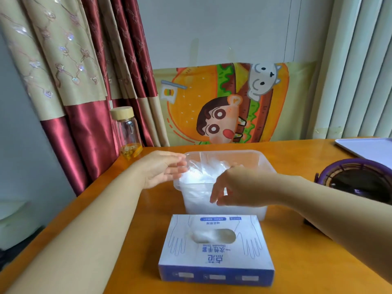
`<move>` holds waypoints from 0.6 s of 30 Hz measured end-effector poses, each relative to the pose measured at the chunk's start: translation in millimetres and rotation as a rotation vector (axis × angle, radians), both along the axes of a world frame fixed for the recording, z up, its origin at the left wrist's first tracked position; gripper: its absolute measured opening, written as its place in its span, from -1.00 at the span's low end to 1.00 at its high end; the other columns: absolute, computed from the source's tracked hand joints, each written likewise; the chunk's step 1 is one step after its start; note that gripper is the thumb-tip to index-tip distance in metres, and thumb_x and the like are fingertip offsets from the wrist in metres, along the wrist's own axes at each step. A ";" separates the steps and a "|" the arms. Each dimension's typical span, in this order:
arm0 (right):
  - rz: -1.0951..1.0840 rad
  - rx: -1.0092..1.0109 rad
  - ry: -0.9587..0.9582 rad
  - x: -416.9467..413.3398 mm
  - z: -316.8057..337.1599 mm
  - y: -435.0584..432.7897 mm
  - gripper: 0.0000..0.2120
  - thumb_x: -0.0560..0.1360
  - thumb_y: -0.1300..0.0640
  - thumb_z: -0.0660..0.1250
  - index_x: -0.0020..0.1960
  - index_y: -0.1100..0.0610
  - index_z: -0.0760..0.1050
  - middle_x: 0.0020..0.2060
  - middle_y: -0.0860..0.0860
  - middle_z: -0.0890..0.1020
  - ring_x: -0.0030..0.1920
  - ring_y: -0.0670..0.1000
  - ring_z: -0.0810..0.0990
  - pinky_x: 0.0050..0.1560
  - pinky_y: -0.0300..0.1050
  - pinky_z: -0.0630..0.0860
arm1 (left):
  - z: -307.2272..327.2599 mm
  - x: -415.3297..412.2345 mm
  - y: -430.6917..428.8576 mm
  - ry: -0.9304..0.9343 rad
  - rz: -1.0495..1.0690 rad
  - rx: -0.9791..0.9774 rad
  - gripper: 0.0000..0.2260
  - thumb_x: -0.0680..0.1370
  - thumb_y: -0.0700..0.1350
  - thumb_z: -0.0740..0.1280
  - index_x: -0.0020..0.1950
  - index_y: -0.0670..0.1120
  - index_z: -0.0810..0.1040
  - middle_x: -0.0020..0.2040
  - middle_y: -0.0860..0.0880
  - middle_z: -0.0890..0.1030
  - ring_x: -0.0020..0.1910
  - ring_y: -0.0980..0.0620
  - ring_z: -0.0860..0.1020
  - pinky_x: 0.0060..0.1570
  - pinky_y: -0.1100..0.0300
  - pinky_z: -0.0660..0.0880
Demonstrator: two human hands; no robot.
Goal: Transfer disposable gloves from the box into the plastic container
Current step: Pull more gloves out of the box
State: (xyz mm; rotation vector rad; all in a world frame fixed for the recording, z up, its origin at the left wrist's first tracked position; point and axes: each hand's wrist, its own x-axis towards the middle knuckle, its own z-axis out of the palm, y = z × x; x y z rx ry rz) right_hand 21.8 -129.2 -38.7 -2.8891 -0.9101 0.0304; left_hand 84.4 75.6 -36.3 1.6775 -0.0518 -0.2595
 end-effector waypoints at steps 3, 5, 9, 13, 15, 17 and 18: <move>0.027 -0.154 0.152 -13.4 -29.4 6.7 -0.71 0.56 0.12 0.29 0.26 -0.06 0.53 0.12 -0.06 0.62 -0.03 -0.11 0.55 0.01 -0.29 0.42 | -13.4 -22.7 8.1 -0.151 0.176 0.121 -0.81 0.62 -0.20 0.24 0.19 -0.11 0.56 -0.02 -0.02 0.61 -0.08 0.05 0.57 -0.23 0.26 0.44; 0.023 -0.184 0.161 -10.5 -43.2 6.6 -0.65 0.55 0.12 0.31 0.32 -0.08 0.48 0.13 -0.03 0.59 0.02 -0.05 0.52 -0.06 -0.32 0.40 | -25.7 -41.0 13.0 -0.267 0.222 0.296 -0.84 0.62 -0.17 0.24 0.14 -0.04 0.56 0.01 0.02 0.61 -0.07 0.08 0.56 -0.24 0.27 0.40; 0.047 -0.102 0.114 -10.9 -46.9 11.5 -0.66 0.51 0.05 0.37 0.27 -0.10 0.52 0.05 -0.05 0.52 -0.03 -0.07 0.47 -0.07 -0.26 0.44 | -56.1 -72.5 21.7 -0.357 0.093 0.530 -0.89 0.59 -0.10 0.29 0.09 0.07 0.53 0.07 0.09 0.59 0.02 0.16 0.55 -0.07 0.31 0.47; 0.103 -0.201 0.064 -11.3 -51.6 21.4 -0.61 0.52 0.08 0.35 0.33 -0.11 0.47 0.11 -0.06 0.48 0.04 -0.05 0.47 -0.07 -0.28 0.38 | -64.8 -80.6 26.8 -0.302 -0.287 0.771 -0.56 0.52 0.09 0.37 0.38 0.19 0.37 0.44 0.18 0.31 0.40 0.15 0.31 0.30 0.21 0.35; 0.130 -0.258 0.056 -8.4 -59.2 26.5 -0.59 0.53 0.08 0.34 0.36 -0.14 0.43 0.14 -0.05 0.47 0.06 -0.02 0.48 -0.10 -0.27 0.36 | -66.6 -81.1 23.4 -0.259 -0.490 0.976 -0.37 0.50 0.16 0.36 0.51 0.18 0.18 0.54 0.18 0.09 0.49 0.13 0.14 0.39 0.19 0.20; 0.146 -0.281 0.076 -6.4 -65.5 31.3 -0.58 0.53 0.09 0.34 0.36 -0.14 0.42 0.17 -0.02 0.47 0.10 0.02 0.49 -0.08 -0.23 0.42 | -70.1 -79.3 21.1 -0.257 -0.575 1.077 -0.34 0.51 0.19 0.33 0.54 0.18 0.12 0.57 0.16 -0.04 0.53 0.11 0.00 0.46 0.12 0.07; 0.149 -0.278 0.085 -5.3 -67.3 33.3 -0.58 0.53 0.10 0.34 0.36 -0.12 0.42 0.18 -0.02 0.47 0.12 0.03 0.49 -0.04 -0.22 0.45 | -71.3 -78.3 20.5 -0.259 -0.585 1.083 -0.35 0.51 0.19 0.33 0.53 0.20 0.12 0.57 0.16 -0.07 0.54 0.10 -0.05 0.47 0.09 0.03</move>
